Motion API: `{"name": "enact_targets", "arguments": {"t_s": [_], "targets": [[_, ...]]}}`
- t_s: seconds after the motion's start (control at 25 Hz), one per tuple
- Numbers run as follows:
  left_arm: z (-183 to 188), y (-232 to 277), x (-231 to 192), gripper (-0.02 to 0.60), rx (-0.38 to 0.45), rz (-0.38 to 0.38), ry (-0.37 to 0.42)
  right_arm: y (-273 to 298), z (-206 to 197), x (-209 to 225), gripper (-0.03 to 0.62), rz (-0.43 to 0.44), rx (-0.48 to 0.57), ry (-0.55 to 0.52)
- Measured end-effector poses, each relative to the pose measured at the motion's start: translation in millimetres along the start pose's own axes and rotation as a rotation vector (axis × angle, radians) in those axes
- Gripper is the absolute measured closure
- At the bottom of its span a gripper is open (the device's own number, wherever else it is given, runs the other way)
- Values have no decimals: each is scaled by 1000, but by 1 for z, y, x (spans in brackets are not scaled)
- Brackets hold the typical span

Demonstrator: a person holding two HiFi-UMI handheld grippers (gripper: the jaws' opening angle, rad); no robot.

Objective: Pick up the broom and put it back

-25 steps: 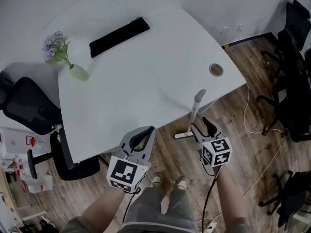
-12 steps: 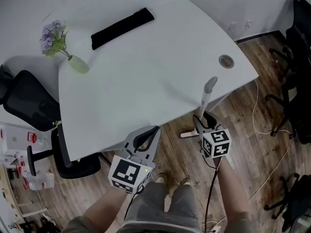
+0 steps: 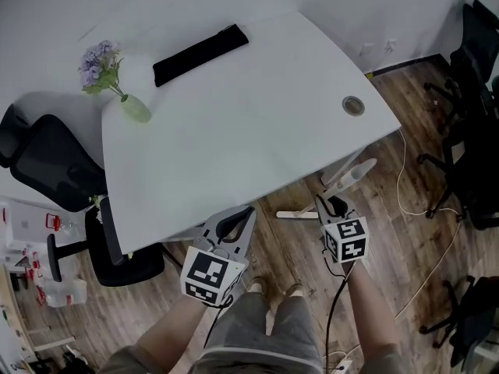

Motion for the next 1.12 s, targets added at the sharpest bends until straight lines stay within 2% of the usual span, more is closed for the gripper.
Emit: {"name": "enact_targets", "arguments": {"t_s": [0.16,0.32,0.64,0.76,0.92,1.12], "targets": [[23,-21,2,566,11,-3,6,-43,31,-13,488,-7,45,19],[59,-45,3,566,45,-2,12,-93,80,-26,490,-7,95,19],[145,-108,8,566,137,0,64,-208,195,-60,490,-3,259,-68],[173,-131,11,566,166,8,100,-251,230,-68,490,-28,309,-106],[205,-158,14,566,219,13,129,-305,266,-74,490,-87,365,-120],[233,-191,23,566,278,11,166,-367,295,-88,490,-90,430,-144]]}}
Point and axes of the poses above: the fingertips, and each gripper's own axes: y forward along the fingers, x to its right, z out of its top, the point moved 2 cm from there along -y, backward along the fingers, and after that the axes turned 1 degree about y, right-handed, at the moved point
